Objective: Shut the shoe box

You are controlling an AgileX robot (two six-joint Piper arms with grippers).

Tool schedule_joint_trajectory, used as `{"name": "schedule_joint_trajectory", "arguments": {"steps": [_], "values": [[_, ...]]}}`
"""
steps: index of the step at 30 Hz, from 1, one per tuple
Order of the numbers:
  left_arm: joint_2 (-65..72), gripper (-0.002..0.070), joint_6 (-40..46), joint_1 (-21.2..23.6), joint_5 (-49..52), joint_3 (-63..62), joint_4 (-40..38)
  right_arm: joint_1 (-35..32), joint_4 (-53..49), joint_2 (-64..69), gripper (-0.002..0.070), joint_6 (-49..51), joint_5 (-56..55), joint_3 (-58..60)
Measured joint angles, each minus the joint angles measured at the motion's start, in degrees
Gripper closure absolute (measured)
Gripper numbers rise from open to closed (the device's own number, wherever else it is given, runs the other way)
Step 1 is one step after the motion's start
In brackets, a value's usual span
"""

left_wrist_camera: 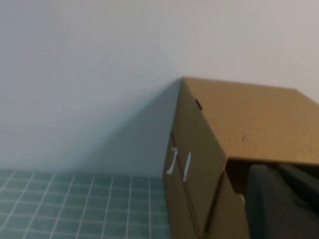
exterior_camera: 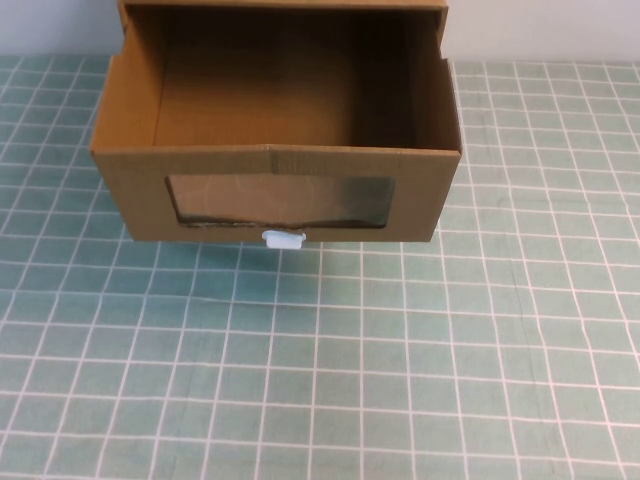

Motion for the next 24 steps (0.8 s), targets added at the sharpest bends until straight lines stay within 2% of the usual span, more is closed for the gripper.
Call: {"name": "schedule_joint_trajectory", "arguments": {"steps": [4,7,11,14,19,24], "values": [[5.32,0.0679,1.3,-0.46,1.19,-0.83,-1.01,0.0,0.06,0.96,0.069,0.0,-2.92,0.0],[9.8,0.0679,4.7,-2.71,5.32,-3.84,-2.84,0.0,1.66,1.05,0.069,0.0,-5.86,0.0],[16.39,0.0679,12.71,-5.45,9.41,-9.5,-9.96,0.0,2.23,1.3,0.069,0.0,-7.65,0.0],[21.77,0.0678,21.97,-6.29,12.02,-14.78,-17.6,0.0,1.73,2.4,0.069,-0.66,-9.21,0.0],[31.73,0.0679,36.23,-6.28,18.65,-24.59,-28.77,0.0,3.93,6.2,0.069,-10.79,-10.94,0.0],[42.22,0.0679,43.14,-6.28,22.56,-34.55,-35.19,0.0,13.19,8.67,0.069,-26.77,-9.68,0.0]]}}
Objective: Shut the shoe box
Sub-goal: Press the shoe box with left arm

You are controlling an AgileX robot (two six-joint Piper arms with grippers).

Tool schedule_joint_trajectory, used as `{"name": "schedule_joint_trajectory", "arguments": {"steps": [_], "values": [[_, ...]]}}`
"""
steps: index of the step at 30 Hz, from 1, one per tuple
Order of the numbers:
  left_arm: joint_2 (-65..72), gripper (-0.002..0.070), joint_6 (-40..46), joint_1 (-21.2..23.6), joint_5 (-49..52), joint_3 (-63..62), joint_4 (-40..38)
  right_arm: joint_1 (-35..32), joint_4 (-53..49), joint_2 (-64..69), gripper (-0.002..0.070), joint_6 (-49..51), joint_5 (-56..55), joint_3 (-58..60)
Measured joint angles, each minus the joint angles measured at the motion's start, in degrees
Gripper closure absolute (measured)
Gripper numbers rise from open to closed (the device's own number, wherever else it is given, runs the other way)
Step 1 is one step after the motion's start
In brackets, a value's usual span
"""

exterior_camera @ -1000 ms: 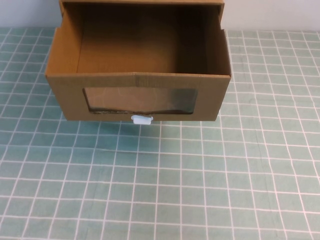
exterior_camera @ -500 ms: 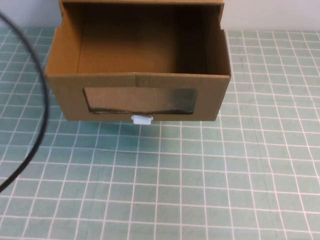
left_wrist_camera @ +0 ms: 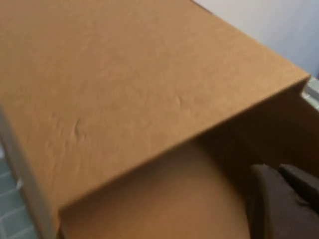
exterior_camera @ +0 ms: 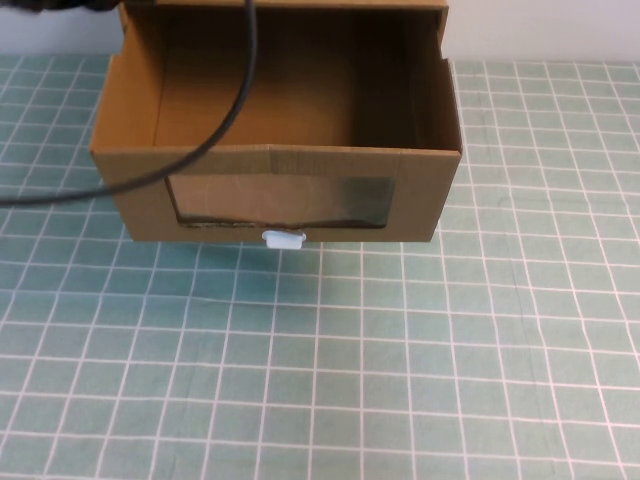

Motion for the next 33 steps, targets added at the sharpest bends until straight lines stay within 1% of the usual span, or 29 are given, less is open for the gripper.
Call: {"name": "schedule_joint_trajectory", "arguments": {"steps": [2,4,10,14,17,21,23,26,29,31,33], "values": [[3.78,0.0679,1.94,0.0,0.47,-3.47,-2.56,0.0,5.78,1.34,0.069,-7.66,3.24,0.0],[7.8,0.0678,3.05,0.0,1.64,-7.43,-4.46,0.0,13.05,3.13,0.069,-18.01,7.97,0.0],[18.04,0.0679,3.65,0.0,6.48,-17.78,-6.84,0.0,30.81,11.05,0.069,-45.51,22.21,0.0],[23.07,0.0678,2.94,0.0,8.44,-22.14,-8.39,0.0,38.44,17.37,0.069,-57.38,31.76,-1.21],[25.58,0.0679,2.64,0.0,8.77,-23.64,-10.5,1.59,44.34,21.1,0.069,-62.7,34.09,-1.63],[27.94,0.0679,2.27,0.0,9.47,-23.8,-11.79,9.02,46.28,24.29,0.069,-66.41,30.46,-1.67],[28.81,0.0679,1.92,-0.08,9.59,-23.8,-12.43,14.08,45.43,25.52,0.069,-67.04,26.79,-1.67],[29.05,0.0678,1.81,-0.08,9.59,-24.25,-12.94,23.67,42.34,27.27,0.069,-68.97,20.67,-1.67],[29.05,0.0679,1.81,-0.08,9.67,-24.33,-12.94,33.19,37.0,29.79,0.069,-73.5,15.42,-1.76],[29.05,0.0679,1.69,-0.08,9.71,-24.33,-12.94,39.71,31.65,32.15,0.069,-76.94,11.91,-1.76],[29.05,0.0679,1.69,-0.08,9.71,-24.33,-12.94,44.89,26.25,34.87,0.069,-78.5,8.46,-1.76]]}}
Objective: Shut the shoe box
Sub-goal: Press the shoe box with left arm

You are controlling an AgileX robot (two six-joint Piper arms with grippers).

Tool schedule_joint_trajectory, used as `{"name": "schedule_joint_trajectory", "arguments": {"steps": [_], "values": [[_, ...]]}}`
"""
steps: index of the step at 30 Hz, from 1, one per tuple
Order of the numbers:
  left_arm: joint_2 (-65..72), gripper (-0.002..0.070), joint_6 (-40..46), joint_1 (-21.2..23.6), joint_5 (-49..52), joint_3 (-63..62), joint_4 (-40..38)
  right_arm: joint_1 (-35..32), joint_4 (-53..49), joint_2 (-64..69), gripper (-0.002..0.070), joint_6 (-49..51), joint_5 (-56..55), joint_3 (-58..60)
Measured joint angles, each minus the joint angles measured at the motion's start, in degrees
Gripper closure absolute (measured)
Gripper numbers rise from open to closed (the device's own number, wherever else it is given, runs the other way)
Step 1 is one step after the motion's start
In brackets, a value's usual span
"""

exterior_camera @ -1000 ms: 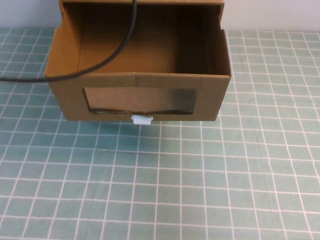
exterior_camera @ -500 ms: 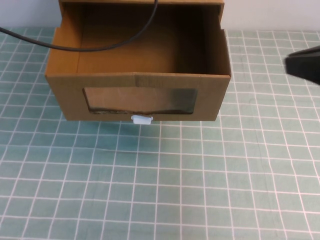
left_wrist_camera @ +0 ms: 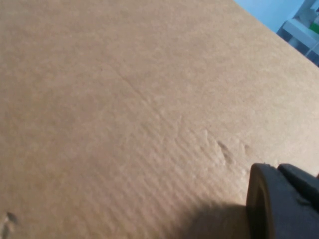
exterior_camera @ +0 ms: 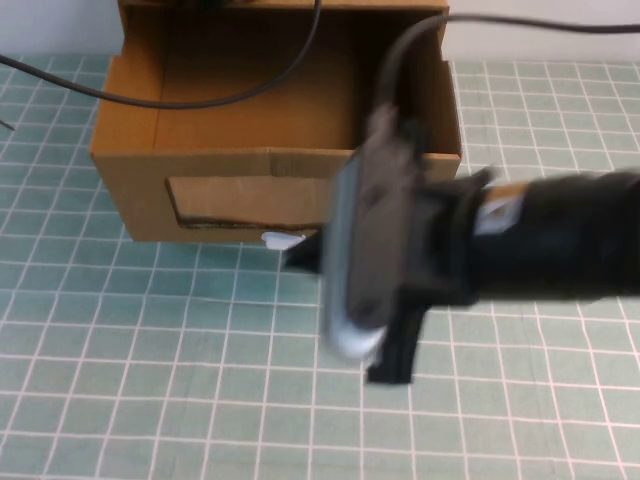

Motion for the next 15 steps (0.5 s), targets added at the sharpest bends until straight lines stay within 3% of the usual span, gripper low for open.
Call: {"name": "schedule_joint_trajectory", "arguments": {"steps": [6,15], "values": [[0.0,0.0679,0.0,0.0,0.25,0.0,0.33,8.98,-10.73,8.46,0.069,-0.95,-5.06,0.0],[0.0,0.0679,0.0,0.0,1.14,-0.05,0.45,7.68,-9.75,20.13,0.069,2.97,-23.24,0.0]]}}
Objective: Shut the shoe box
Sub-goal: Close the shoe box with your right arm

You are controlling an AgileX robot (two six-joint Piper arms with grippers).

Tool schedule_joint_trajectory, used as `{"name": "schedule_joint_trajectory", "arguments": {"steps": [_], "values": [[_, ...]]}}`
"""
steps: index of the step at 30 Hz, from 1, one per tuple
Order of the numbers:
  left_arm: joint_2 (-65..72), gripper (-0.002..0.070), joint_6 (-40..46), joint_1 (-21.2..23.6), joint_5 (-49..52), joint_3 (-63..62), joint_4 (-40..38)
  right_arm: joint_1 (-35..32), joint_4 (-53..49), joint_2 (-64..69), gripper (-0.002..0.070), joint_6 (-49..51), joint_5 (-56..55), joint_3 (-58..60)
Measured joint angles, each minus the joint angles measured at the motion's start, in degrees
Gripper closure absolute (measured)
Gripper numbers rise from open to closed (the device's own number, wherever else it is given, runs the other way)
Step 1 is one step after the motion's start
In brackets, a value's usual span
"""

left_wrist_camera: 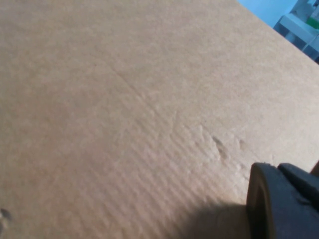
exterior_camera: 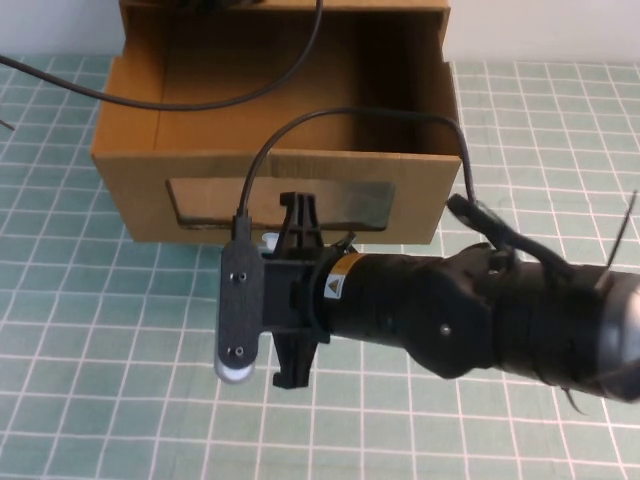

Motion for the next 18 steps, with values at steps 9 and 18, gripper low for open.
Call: {"name": "schedule_joint_trajectory", "arguments": {"steps": [9,18], "values": [[0.0,0.0678,0.0,0.0,0.0,0.0,0.0,-3.57,4.27,7.23,0.069,0.1,-7.03,-3.65],[0.0,0.0679,0.0,0.0,0.0,0.0,0.0,-8.76,6.02,14.12,0.069,0.1,-3.76,-15.7]]}}
